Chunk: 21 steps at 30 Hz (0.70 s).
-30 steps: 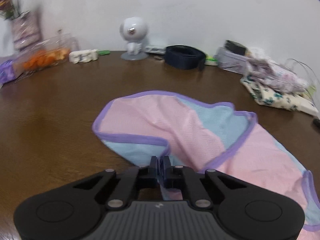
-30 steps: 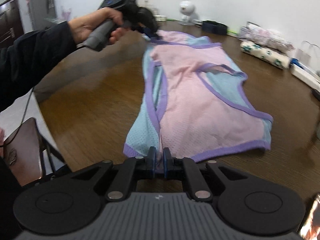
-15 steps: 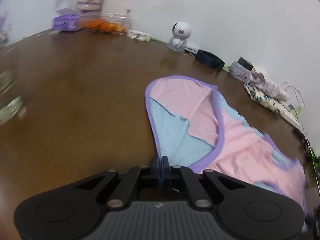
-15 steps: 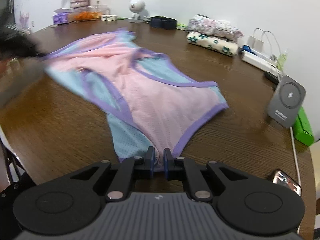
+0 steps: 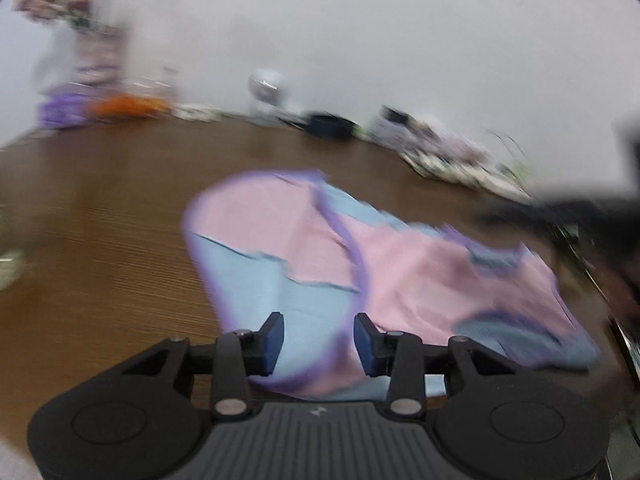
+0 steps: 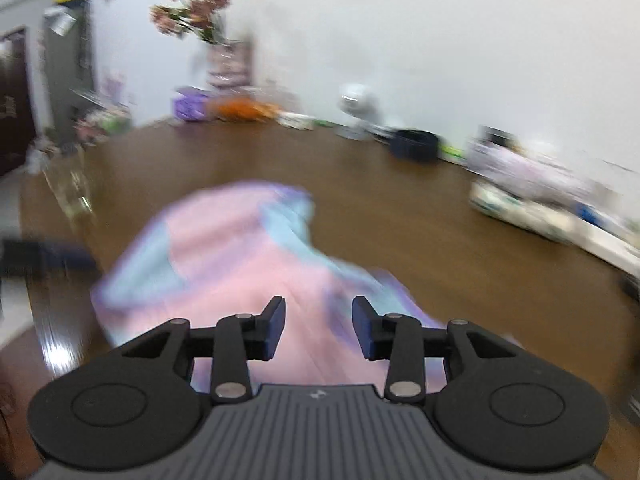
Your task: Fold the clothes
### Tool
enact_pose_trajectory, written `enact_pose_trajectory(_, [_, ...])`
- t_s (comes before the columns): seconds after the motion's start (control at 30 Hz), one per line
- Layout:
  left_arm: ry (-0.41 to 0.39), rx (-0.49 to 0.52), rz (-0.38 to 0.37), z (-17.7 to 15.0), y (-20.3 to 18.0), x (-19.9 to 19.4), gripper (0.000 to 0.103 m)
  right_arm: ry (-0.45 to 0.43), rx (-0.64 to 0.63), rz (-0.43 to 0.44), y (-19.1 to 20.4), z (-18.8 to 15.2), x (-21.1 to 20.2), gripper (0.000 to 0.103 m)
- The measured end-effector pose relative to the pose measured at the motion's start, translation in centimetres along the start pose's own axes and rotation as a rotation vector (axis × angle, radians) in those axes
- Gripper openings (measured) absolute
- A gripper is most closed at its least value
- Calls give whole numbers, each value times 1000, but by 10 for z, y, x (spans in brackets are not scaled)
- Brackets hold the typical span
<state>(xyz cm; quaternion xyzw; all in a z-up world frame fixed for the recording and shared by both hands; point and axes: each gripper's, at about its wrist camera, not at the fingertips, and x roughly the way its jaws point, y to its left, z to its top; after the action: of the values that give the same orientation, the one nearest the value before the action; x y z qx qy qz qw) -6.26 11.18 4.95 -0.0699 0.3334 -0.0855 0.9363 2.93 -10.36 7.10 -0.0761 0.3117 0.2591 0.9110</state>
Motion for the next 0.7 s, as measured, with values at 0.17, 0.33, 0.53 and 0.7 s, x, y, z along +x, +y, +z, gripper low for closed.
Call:
enact_pose_trajectory(0.17, [29, 26, 44, -3, 4, 18, 46, 111, -56, 2, 26, 52, 120, 38])
enact_pose_trajectory(0.33, [56, 29, 37, 1, 6, 22, 47, 165, -48, -61, 14, 66, 167, 1])
enact_pose_trajectory(0.53, [29, 56, 15, 24, 15, 20, 55, 18, 29, -144, -21, 77, 146, 41])
enact_pose_trajectory(0.7, [-34, 170, 31, 57, 27, 52, 62, 57, 12, -156, -23, 28, 66, 53])
